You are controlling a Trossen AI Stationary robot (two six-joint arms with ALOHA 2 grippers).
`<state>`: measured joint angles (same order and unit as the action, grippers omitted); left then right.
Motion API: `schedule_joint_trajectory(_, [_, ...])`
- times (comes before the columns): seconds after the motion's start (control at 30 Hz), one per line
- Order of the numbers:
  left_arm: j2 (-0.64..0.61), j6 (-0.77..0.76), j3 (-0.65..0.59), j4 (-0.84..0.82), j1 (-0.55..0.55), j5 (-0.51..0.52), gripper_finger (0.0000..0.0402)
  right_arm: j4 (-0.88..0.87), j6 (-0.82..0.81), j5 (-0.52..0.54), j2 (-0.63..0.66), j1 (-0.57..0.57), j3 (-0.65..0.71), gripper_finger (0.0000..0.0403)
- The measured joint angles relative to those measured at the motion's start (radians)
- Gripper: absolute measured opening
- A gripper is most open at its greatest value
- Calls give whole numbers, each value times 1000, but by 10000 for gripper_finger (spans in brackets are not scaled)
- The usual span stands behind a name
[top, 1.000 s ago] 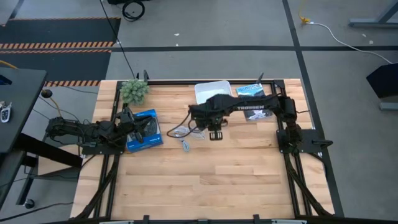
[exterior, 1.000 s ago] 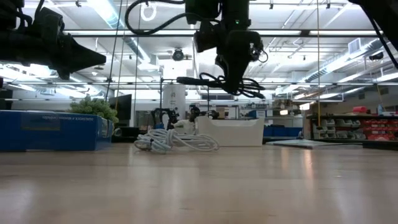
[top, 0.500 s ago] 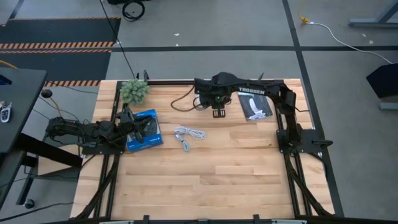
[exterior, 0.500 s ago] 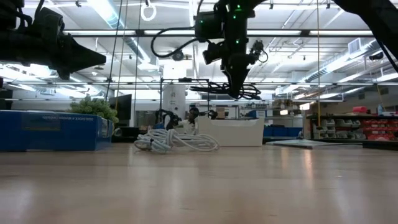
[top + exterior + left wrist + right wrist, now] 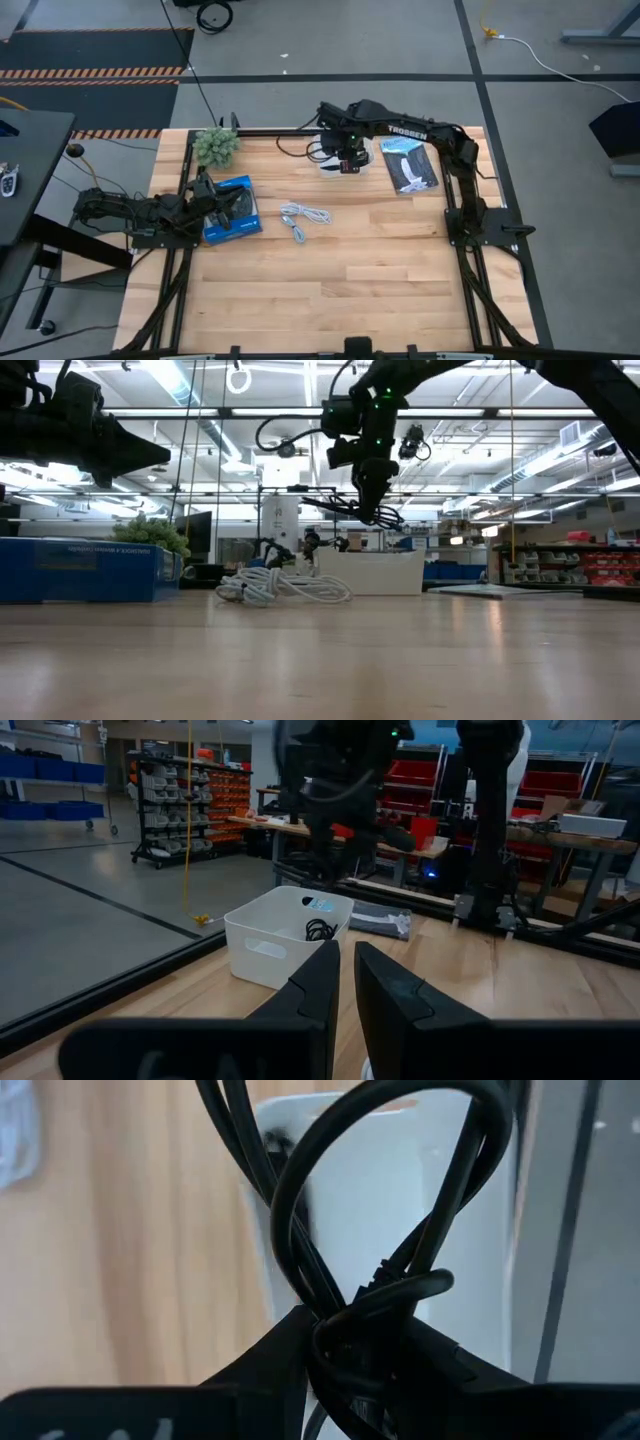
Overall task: Pick and place USB-C Cables
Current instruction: Put the black USB cable into the white bin
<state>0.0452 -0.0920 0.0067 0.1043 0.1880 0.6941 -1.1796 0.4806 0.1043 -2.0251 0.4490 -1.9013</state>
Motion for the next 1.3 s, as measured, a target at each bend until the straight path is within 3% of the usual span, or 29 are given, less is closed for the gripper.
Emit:
schedule_joint_trajectory(0.4, [0, 0, 0, 0, 0, 0, 43, 159, -11, -96, -2, 91, 120, 120])
schedule_joint_trajectory(1.3, [0, 0, 0, 0, 0, 0, 43, 392, -190, -113, -2, 158, 417, 120])
